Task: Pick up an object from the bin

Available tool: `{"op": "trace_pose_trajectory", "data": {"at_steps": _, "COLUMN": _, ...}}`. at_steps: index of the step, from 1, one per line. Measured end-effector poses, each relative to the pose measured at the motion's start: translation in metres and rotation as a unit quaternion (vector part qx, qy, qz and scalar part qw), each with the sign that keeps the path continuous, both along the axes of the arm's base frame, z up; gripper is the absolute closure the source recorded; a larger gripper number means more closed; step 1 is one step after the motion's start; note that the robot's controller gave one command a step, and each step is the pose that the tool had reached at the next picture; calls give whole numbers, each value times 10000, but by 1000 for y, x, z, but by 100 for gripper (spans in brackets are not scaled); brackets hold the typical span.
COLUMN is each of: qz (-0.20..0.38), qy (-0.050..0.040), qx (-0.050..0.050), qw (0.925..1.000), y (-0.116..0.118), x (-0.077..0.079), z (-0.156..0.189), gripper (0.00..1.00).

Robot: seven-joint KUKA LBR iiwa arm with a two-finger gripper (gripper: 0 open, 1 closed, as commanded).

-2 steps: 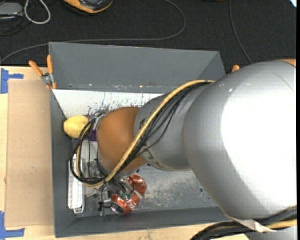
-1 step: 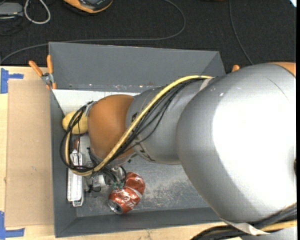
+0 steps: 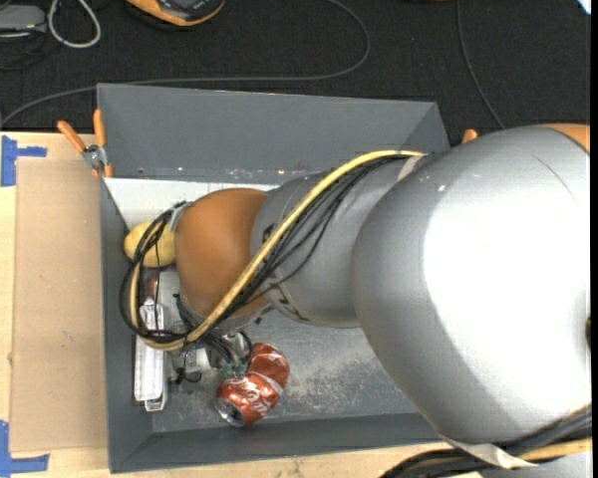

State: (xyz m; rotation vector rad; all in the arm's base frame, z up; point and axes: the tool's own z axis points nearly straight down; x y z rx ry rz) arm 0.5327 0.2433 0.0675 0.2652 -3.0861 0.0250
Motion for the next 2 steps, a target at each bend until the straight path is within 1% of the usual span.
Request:
{"op": "trace_pose_trajectory", "data": {"at_steps": 1, "qz": -1478, "qy": 11, "qx": -88, "qw": 9890, "y": 0, "x": -5, "z": 0, "gripper": 100}}
{"op": "trace_pose_trajectory", "data": {"at_steps": 2, "qz": 438, "qy": 24, "qx": 5, "qw": 9990, "y": 0, "x": -36, "z": 1, "gripper": 100}}
